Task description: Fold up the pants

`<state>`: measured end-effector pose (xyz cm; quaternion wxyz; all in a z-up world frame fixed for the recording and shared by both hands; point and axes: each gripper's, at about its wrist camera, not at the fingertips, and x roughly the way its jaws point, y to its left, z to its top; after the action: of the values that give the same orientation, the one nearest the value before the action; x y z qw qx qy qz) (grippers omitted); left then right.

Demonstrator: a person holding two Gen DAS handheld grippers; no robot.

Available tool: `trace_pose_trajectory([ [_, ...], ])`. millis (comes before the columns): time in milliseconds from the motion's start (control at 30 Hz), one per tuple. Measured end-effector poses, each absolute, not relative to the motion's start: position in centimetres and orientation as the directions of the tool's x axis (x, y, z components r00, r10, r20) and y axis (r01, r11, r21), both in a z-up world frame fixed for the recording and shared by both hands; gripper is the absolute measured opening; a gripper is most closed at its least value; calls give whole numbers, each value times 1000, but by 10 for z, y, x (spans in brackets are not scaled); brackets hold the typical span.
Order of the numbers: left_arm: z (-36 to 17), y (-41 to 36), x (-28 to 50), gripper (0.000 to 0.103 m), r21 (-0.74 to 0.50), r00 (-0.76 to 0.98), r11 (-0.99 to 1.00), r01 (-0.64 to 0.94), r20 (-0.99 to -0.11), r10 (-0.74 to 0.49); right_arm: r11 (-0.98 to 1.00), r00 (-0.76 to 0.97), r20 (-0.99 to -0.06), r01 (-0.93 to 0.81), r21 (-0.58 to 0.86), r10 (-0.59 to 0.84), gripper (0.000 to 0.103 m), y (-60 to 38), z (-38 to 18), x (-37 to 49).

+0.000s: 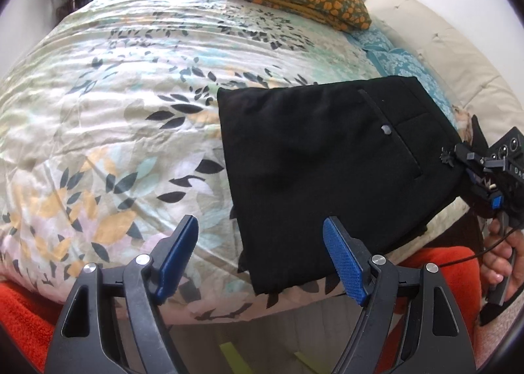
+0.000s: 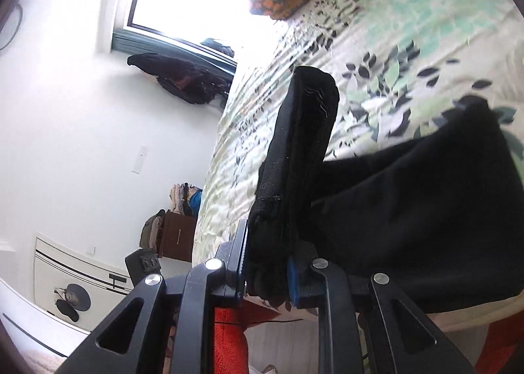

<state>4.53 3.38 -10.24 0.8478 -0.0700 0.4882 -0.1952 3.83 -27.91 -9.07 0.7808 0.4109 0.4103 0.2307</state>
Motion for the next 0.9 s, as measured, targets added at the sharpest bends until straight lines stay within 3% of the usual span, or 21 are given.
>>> trace_pose_trajectory([
  [100,-95,16,43,81,-297,455,903,309,-788,-415,599,608,-469,-12,801,640,20,-312,-71,23],
  [167,-99,4,43,81,-281,445,900,333,-795,-413,655,616,-539,49,754,575,20,-339,-79,12],
  [333,-118,-23,41,81,-223,407,898,379,-831,-379,709,517,-741,317,630,428,21,-386,-168,-10],
  [500,-118,-53,32,81,-150,427,878,455,-828,-363,697,543,-729,324,639,416,25,-397,-172,-16],
  [600,-122,-79,30,81,-76,450,861,503,-827,-336,736,516,-772,343,584,372,53,-397,-165,-16],
  [633,-124,-88,28,81,-55,453,854,517,-829,-327,737,526,-775,356,575,350,55,-401,-160,-20],
  [767,-132,-119,19,81,11,464,824,566,-831,-308,827,628,-756,315,466,187,56,-407,-107,-22],
  [900,-152,-142,15,83,96,462,810,578,-857,-228,898,689,-683,111,427,240,56,-373,-70,4],
])
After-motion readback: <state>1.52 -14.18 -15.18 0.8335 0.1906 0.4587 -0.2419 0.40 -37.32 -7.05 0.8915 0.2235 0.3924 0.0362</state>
